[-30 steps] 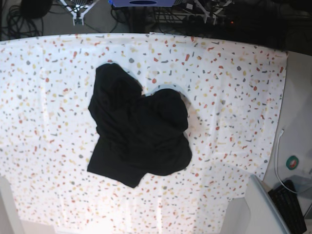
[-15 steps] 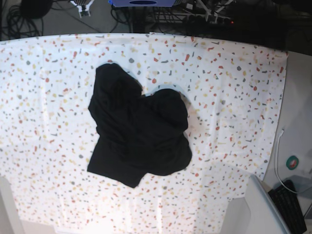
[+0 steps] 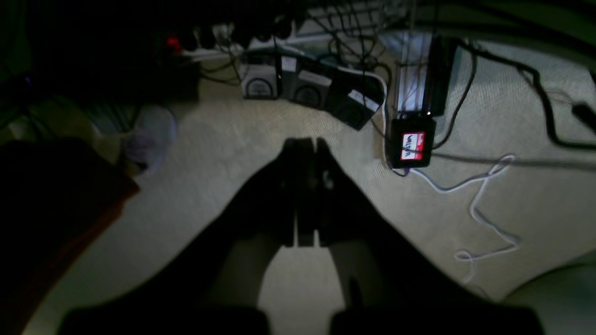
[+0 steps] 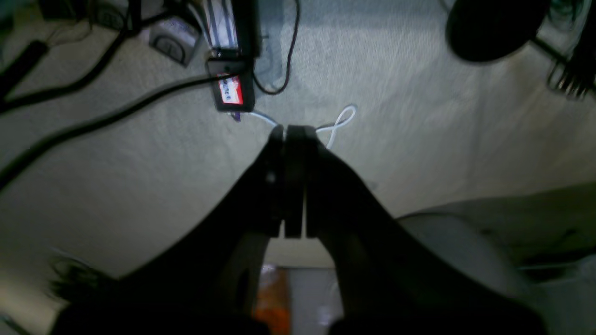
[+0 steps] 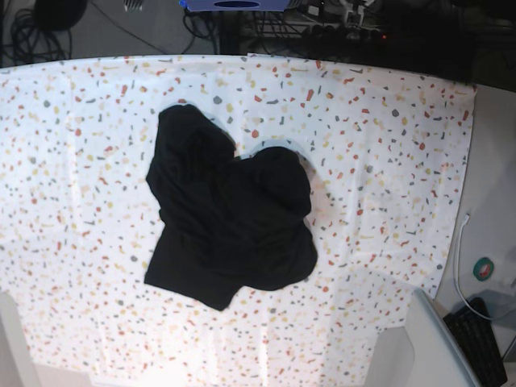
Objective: Layout the t-shirt on the table in an organized manner, then fold the t-shirt properly
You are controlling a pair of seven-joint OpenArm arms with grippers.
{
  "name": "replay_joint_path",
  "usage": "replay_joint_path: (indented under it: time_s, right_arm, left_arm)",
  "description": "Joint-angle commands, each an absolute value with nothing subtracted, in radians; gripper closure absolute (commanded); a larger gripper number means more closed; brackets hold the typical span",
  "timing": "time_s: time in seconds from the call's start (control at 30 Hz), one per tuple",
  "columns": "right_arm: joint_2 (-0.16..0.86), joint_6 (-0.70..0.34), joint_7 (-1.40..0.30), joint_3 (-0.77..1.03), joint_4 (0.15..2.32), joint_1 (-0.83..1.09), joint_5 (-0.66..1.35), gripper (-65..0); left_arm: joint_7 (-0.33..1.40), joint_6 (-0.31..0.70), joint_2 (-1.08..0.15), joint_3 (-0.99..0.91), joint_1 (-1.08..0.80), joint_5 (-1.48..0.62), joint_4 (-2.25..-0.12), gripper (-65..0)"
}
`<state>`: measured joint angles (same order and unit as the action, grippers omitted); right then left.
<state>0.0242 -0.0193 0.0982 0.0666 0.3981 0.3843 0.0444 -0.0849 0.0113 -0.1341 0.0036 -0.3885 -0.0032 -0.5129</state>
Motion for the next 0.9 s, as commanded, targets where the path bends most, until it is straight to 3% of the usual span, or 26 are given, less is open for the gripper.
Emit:
replay_joint_path:
  time_s: [0.0,0.13,0.3,0.53,0.73,0.87]
  right_arm:
    - [0.031,-0.021,0.082,0.091,0.463,0.441,0.042,0.0]
    - [0.031,-0.021,-0.082,0.151,0.766,0.598,0.042,0.0]
    - [0.031,-0.021,-0.16,0.18,1.072,0.76,0.042,0.0]
    - [-0.012,-0.018,-0.203,0.285,1.523,0.941,0.042,0.0]
    - [-0.058,-0.021,-0.309,0.351,1.828,0.94,0.041,0.0]
    - [-0.056,-0.021,-0.371,0.321,1.954,0.831,0.041,0.0]
  left_arm:
    - [-0.091,0.008,-0.159,-0.001,-0.446,-0.005,-0.568,0.0]
    - [-0.09,0.008,-0.197,-0.002,-0.602,-0.007,-0.792,0.0]
    - [-0.091,0.008,-0.239,-0.004,-0.739,-0.025,-0.972,0.0]
    - [-0.091,0.008,-0.328,-0.154,-0.957,-0.315,-1.391,0.0]
    - [-0.084,0.008,-0.32,-0.278,-1.055,-0.338,-1.721,0.0]
    - [-0.081,0.008,-0.318,-0.283,-1.003,-0.34,-1.842,0.0]
